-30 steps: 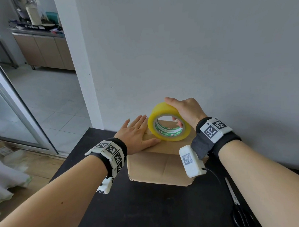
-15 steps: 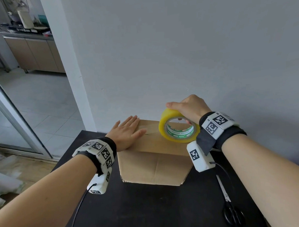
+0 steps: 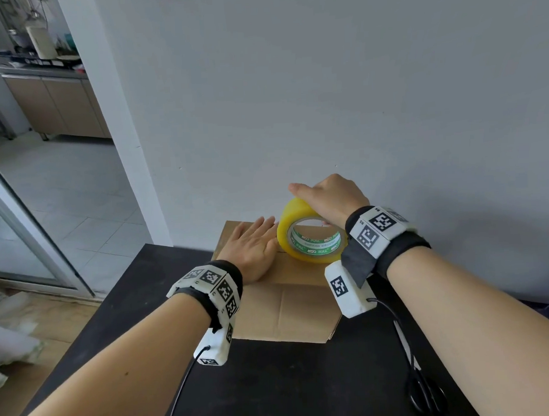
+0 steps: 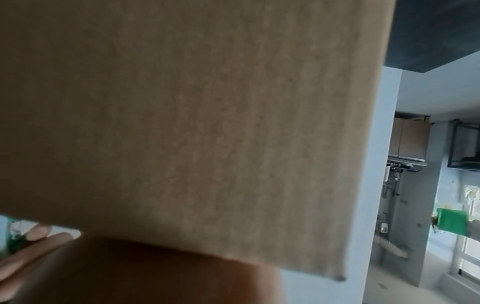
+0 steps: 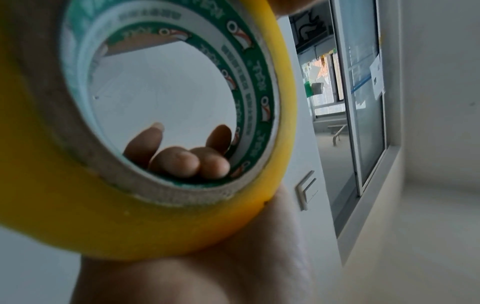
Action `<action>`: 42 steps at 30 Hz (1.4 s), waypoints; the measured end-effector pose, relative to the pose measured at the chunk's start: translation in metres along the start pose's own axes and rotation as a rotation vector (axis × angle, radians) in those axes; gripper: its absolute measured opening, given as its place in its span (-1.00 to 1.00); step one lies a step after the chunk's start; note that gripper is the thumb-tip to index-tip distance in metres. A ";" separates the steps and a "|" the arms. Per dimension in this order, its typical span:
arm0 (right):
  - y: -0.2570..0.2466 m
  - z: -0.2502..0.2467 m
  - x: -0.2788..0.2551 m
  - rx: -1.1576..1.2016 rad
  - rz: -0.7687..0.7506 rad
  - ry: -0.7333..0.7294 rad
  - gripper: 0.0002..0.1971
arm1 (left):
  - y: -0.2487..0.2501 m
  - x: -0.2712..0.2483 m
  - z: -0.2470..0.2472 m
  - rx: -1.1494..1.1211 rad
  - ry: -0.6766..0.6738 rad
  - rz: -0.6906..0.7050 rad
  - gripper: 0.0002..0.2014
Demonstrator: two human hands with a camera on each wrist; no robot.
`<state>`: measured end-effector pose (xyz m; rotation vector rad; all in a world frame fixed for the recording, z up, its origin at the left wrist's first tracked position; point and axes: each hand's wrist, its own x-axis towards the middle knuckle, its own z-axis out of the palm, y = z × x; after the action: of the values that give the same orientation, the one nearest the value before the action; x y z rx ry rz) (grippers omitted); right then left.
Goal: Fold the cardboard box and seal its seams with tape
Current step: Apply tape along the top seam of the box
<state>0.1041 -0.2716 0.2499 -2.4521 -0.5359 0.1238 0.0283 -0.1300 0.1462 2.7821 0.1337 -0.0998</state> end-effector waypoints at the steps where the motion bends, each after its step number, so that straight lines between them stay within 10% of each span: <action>1: 0.003 0.000 0.001 0.058 0.014 -0.001 -0.39 | 0.001 -0.001 0.000 0.013 -0.002 0.001 -0.50; 12: 0.036 0.002 -0.005 0.507 0.107 -0.015 -0.37 | 0.001 0.002 -0.004 -0.174 -0.011 -0.122 -0.49; 42: 0.065 -0.049 -0.024 -0.339 0.077 0.050 -0.47 | 0.015 0.001 0.006 0.043 -0.004 -0.149 -0.46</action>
<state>0.1152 -0.3558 0.2502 -2.7987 -0.4713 0.0021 0.0306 -0.1464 0.1459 2.8112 0.3423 -0.1474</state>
